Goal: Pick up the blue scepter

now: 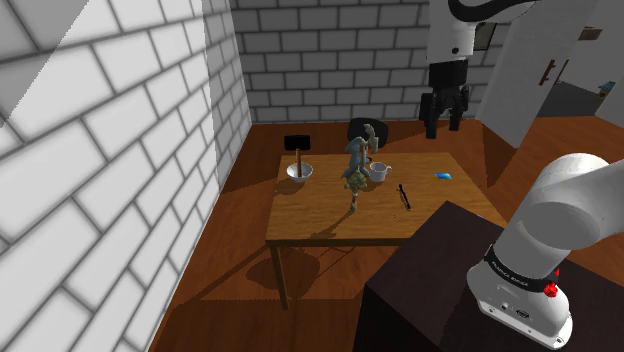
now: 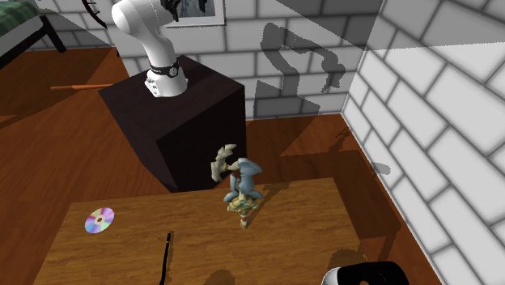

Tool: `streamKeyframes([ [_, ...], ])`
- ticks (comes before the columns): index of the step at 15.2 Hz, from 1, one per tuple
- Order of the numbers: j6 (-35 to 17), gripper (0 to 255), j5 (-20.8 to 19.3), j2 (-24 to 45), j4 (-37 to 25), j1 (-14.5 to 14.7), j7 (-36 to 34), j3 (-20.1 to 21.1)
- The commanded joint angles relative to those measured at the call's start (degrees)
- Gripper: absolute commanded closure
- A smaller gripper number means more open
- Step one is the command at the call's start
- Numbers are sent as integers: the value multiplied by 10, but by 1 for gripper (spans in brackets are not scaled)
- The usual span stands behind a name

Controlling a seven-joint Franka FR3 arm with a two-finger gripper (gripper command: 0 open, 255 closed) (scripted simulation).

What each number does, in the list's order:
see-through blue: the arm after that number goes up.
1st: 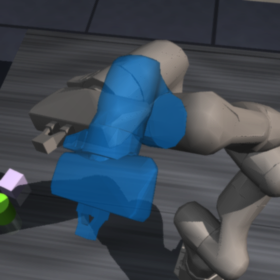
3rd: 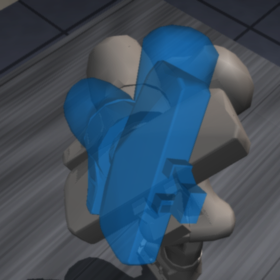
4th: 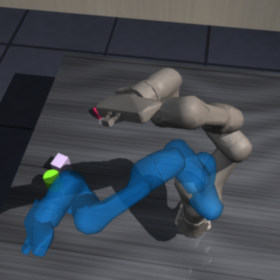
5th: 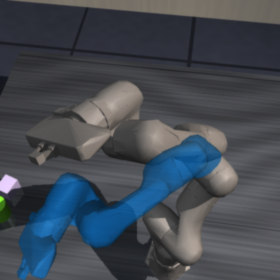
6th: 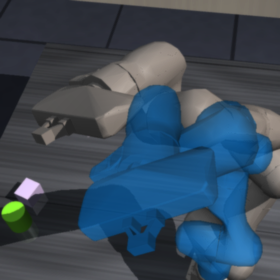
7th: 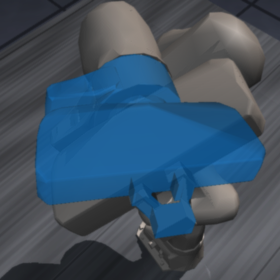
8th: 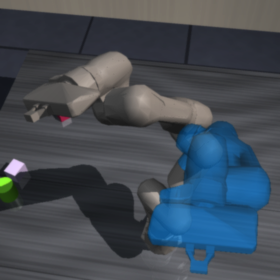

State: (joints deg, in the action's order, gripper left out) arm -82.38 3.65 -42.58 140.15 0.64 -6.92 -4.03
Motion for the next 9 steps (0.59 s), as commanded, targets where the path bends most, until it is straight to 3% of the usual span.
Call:
streamKeyframes([
  [1,0,0,0,0,0,0,0,0],
  [9,-100,0,-74,147,-52,0,115,-47],
])
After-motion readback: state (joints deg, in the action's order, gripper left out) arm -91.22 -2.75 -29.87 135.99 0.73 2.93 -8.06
